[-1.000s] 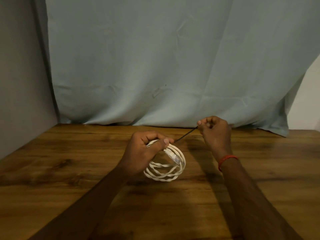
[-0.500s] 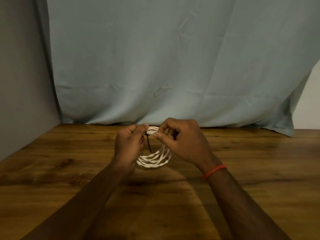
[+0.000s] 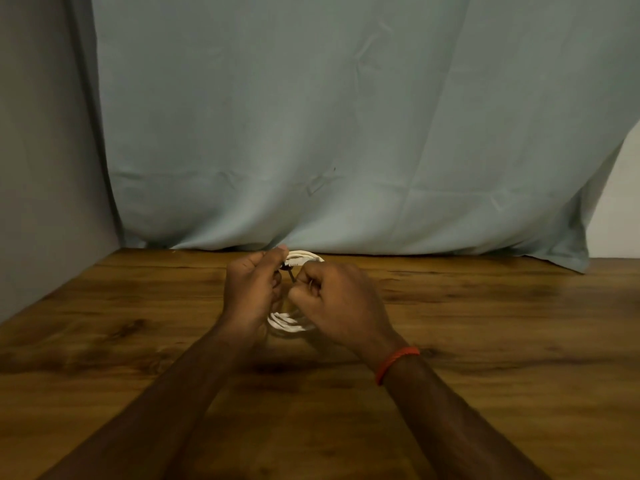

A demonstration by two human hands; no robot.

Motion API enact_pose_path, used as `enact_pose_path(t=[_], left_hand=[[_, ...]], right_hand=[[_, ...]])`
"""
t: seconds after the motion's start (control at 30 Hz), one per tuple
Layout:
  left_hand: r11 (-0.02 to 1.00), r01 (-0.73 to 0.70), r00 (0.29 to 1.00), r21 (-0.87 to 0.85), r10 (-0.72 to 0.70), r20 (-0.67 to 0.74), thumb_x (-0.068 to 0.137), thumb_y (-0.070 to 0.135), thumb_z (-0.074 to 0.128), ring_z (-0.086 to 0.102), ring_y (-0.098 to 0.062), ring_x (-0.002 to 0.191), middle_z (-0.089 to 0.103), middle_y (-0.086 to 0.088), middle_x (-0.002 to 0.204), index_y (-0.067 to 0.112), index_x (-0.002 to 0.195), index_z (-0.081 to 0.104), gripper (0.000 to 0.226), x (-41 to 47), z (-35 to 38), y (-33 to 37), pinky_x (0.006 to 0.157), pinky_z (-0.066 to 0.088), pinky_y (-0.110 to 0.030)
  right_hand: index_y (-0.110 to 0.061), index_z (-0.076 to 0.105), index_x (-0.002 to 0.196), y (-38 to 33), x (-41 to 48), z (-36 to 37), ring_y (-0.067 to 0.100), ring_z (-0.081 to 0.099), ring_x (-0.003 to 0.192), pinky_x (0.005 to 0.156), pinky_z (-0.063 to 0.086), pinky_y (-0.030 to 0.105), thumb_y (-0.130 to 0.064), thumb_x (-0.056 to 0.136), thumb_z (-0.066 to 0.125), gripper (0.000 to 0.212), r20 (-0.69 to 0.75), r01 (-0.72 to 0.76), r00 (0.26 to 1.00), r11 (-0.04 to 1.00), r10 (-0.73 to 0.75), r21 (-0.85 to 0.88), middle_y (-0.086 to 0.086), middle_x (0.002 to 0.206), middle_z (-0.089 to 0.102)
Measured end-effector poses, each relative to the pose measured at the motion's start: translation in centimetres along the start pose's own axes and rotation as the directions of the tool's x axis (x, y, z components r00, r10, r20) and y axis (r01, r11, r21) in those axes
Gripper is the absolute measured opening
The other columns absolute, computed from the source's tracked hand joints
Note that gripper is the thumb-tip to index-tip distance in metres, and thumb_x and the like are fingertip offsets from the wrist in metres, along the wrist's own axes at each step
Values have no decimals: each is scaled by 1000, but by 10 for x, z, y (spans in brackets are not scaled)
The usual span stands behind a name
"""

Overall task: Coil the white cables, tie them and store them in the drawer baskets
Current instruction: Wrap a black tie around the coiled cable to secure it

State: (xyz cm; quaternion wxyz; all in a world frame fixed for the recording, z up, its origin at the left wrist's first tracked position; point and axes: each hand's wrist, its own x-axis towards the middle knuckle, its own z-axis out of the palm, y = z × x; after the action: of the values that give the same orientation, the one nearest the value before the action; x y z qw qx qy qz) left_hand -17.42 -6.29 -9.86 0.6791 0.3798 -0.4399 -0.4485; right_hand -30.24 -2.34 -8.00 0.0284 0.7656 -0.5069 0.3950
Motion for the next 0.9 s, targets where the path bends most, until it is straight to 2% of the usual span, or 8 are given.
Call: enact_pose_path(t=[0.1, 0.33, 0.43, 0.5, 0.63, 0.73, 0.83, 0.9], left_hand=[[993, 96, 995, -62, -96, 9, 93, 20, 67, 24, -9, 35, 31, 1, 48, 17, 60, 55, 35, 2, -1, -1, 41, 18, -17], [948, 276, 941, -160, -233, 245, 73, 26, 73, 22, -3, 28, 28, 7, 42, 13, 75, 59, 19, 5, -5, 5, 33, 17, -10], [961, 230, 950, -152, -187, 250, 76, 13, 70, 24, -2, 28, 30, 7, 43, 9, 74, 61, 10, 4, -4, 6, 32, 18, -10], [975, 178, 964, -130, -147, 220, 89, 7, 64, 25, -2, 30, 30, 7, 45, 12, 67, 67, 22, 4, -3, 4, 33, 17, -11], [993, 93, 983, -77, -79, 164, 98, 16, 60, 28, -4, 32, 36, 4, 45, 5, 81, 64, 21, 5, 0, 0, 34, 22, -14], [998, 52, 994, -45, -47, 103, 96, 22, 65, 39, -13, 40, 49, -10, 58, 5, 81, 66, 23, 4, 1, -4, 42, 30, -22], [999, 35, 998, -18, -34, 55, 95, 18, 66, 45, -14, 39, 51, -8, 57, 6, 79, 62, 20, 1, 3, -5, 41, 35, -20], [1000, 10, 999, -8, -9, 52, 94, 19, 68, 52, -19, 48, 55, -11, 61, 7, 79, 62, 20, 0, 5, -4, 49, 43, -25]], right_hand=[[-18, 65, 69, 2, 2, -1, 13, 55, 58, 54, 47, 33, -39, 72, 51, 25, 61, -21, 998, 1000, 20, 22, -1, 60, 60], [-11, 60, 62, 5, 5, -13, 9, 47, 49, 53, 41, 34, -31, 80, 61, 27, 84, -103, 992, 984, 91, 147, 4, 56, 58], [-10, 63, 64, 6, 6, -15, 11, 53, 53, 57, 46, 37, -30, 82, 62, 27, 99, -123, 989, 977, 107, 172, 3, 58, 61], [-12, 67, 67, 7, 5, -11, 16, 59, 59, 59, 51, 39, -30, 82, 59, 25, 118, -74, 991, 992, 62, 105, 2, 62, 65], [-13, 66, 70, -1, 1, -1, 22, 57, 65, 61, 49, 41, -36, 81, 48, 31, 136, 23, 990, 999, -29, 46, 5, 66, 64], [-14, 60, 62, -9, 0, 0, 16, 54, 62, 57, 44, 34, -37, 77, 46, 30, 135, 0, 991, 991, -18, 132, -1, 58, 59], [-21, 49, 49, -10, 0, -3, 7, 50, 54, 50, 30, 20, -31, 79, 56, 32, 134, -54, 991, 975, 25, 218, -12, 47, 51], [-23, 44, 45, -10, 0, -6, 5, 49, 51, 48, 25, 17, -21, 83, 63, 43, 151, -91, 987, 959, 51, 269, -15, 44, 49]])
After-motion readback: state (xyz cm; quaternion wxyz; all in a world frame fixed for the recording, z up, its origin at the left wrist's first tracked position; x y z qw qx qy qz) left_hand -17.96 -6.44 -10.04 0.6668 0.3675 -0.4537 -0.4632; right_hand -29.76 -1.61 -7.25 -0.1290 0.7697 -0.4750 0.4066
